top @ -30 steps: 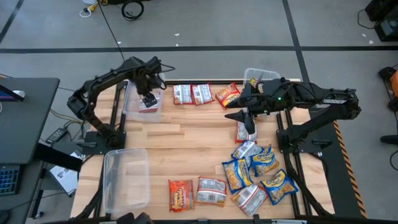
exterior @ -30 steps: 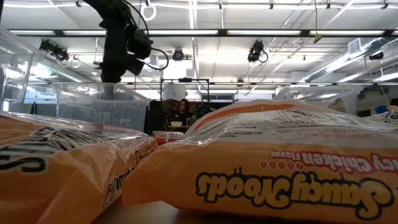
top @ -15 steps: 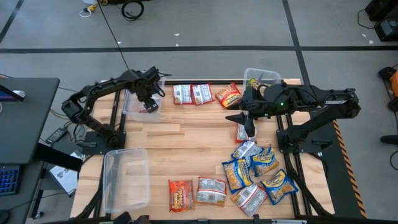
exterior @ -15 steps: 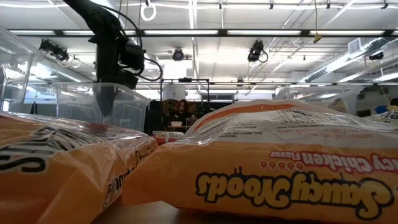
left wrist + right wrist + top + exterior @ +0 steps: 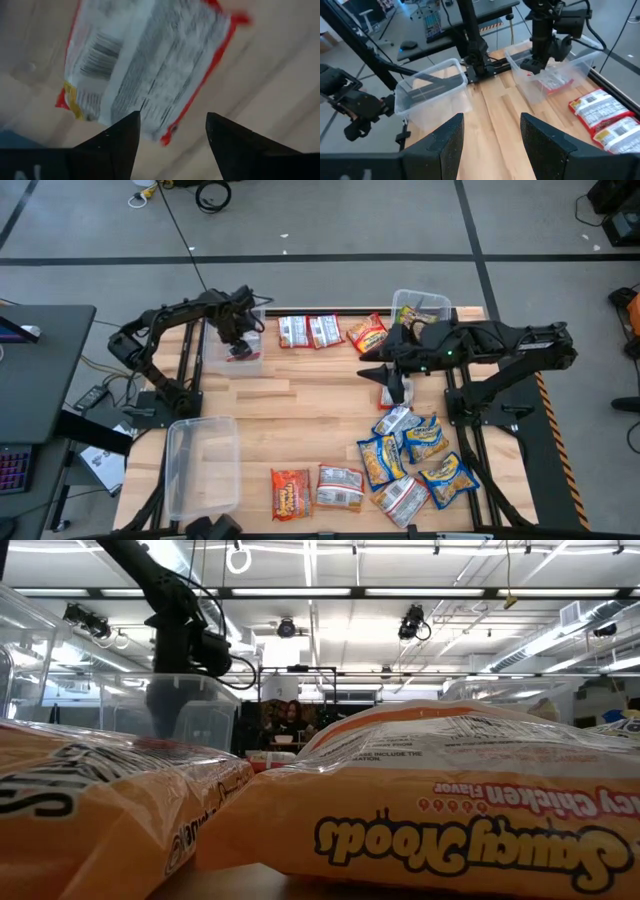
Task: Sort Maruchan noodles
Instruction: Adjust the orange noodle pack in the top left transparent bin
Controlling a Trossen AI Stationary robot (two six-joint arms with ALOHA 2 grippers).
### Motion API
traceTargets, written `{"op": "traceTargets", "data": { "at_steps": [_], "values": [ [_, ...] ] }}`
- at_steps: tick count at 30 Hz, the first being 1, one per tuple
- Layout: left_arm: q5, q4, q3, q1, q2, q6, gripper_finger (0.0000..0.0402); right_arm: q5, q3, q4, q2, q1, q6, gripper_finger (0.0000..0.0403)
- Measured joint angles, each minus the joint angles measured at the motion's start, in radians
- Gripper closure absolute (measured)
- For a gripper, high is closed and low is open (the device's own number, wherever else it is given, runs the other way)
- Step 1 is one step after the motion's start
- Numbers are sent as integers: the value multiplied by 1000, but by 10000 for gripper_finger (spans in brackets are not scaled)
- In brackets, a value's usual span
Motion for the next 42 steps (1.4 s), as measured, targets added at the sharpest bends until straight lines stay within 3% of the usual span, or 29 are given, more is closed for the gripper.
{"op": "traceTargets", "data": {
  "at_steps": [6,20,24,31,42],
  "values": [
    [-50,11,-6,-17,43,204,194,4,0,0,33,0,35,203],
    [-136,174,-55,-69,75,178,184,28,0,21,65,30,62,203],
    [-129,200,-55,-69,79,150,234,29,0,23,67,31,51,203],
    [-124,230,-54,-72,83,98,388,29,0,23,66,31,46,206],
    [-106,66,-30,-55,-28,117,398,23,0,22,59,31,27,220]
  ]
}}
